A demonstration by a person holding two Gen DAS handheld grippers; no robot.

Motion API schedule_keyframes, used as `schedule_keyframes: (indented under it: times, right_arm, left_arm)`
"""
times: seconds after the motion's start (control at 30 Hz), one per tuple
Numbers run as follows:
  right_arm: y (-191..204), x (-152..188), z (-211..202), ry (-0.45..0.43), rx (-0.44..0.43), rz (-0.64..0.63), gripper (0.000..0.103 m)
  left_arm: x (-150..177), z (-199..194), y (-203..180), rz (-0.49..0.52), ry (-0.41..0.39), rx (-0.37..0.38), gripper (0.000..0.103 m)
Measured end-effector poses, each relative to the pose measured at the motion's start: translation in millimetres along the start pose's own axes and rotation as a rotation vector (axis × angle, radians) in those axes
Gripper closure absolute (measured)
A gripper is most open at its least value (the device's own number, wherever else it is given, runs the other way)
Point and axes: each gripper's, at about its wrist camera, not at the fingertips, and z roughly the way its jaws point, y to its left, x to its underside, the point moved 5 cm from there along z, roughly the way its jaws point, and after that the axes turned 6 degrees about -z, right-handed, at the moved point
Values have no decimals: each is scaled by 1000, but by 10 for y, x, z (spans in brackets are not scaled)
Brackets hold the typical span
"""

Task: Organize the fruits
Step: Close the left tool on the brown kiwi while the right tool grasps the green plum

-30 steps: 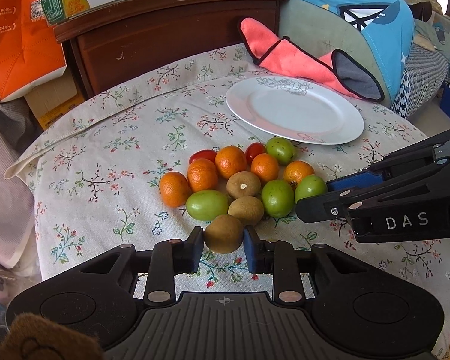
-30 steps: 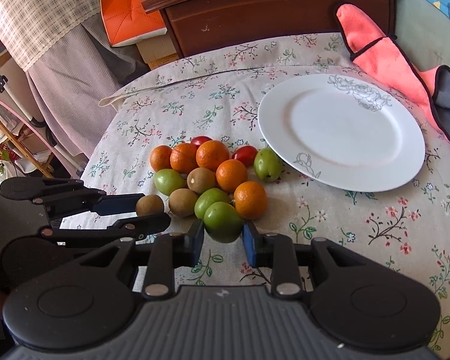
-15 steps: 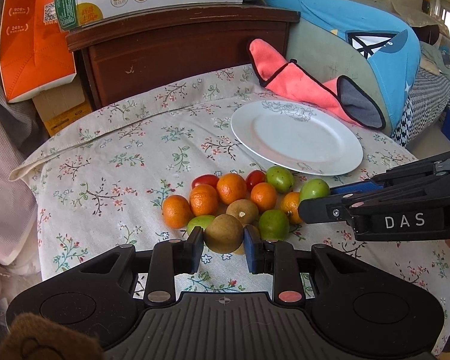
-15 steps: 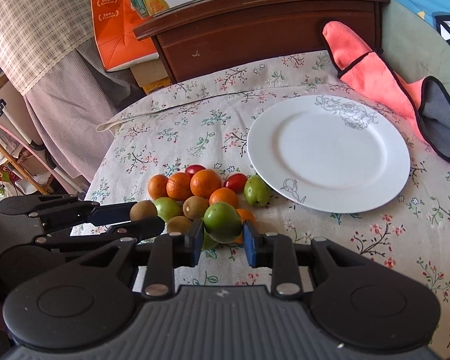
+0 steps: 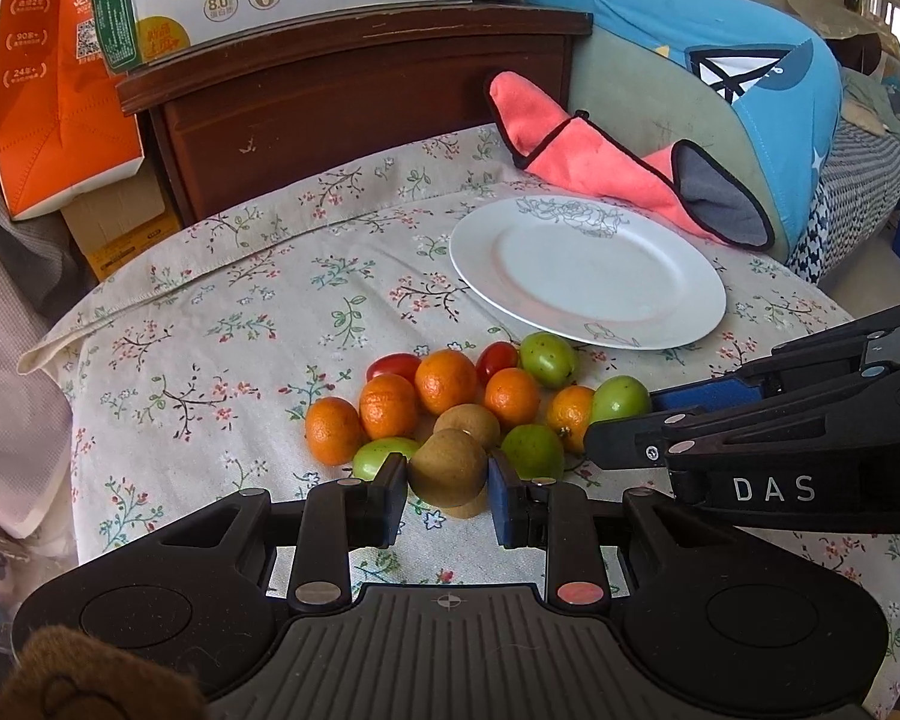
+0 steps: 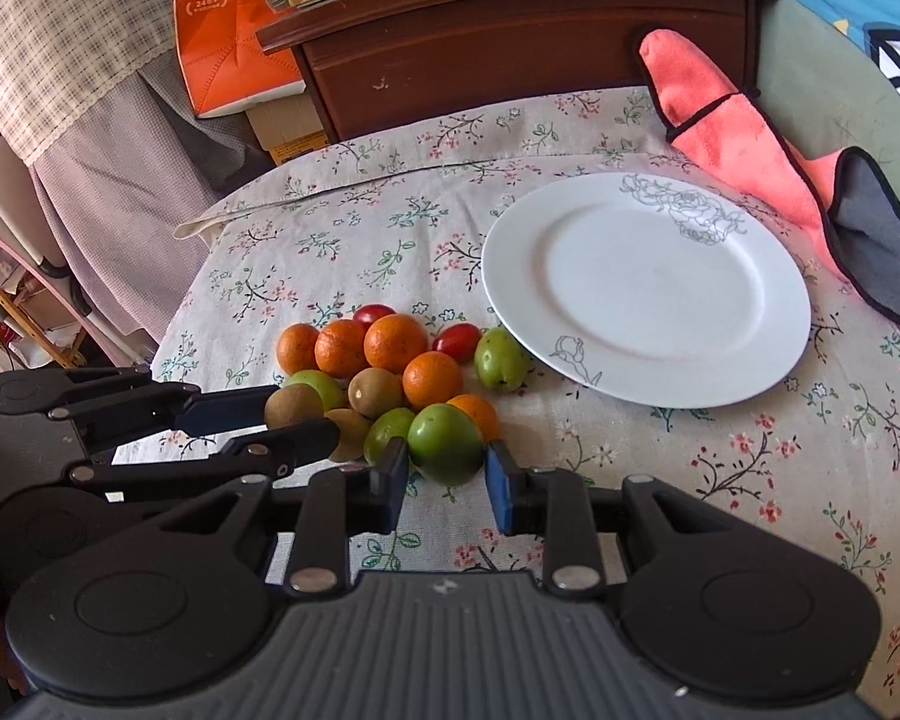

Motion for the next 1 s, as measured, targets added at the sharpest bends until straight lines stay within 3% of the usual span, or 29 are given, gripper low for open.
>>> schedule_keyframes:
  times: [0.77,1.0]
  right_arm:
    - [-65,-17,-6,0,49,5,75]
    - [-123,-92,-57,-22,53,19,75]
  left_arm:
    - [-118,44,-28,-46,-21,-19,77]
    - [-312,66,-52,-84,-47,17,77]
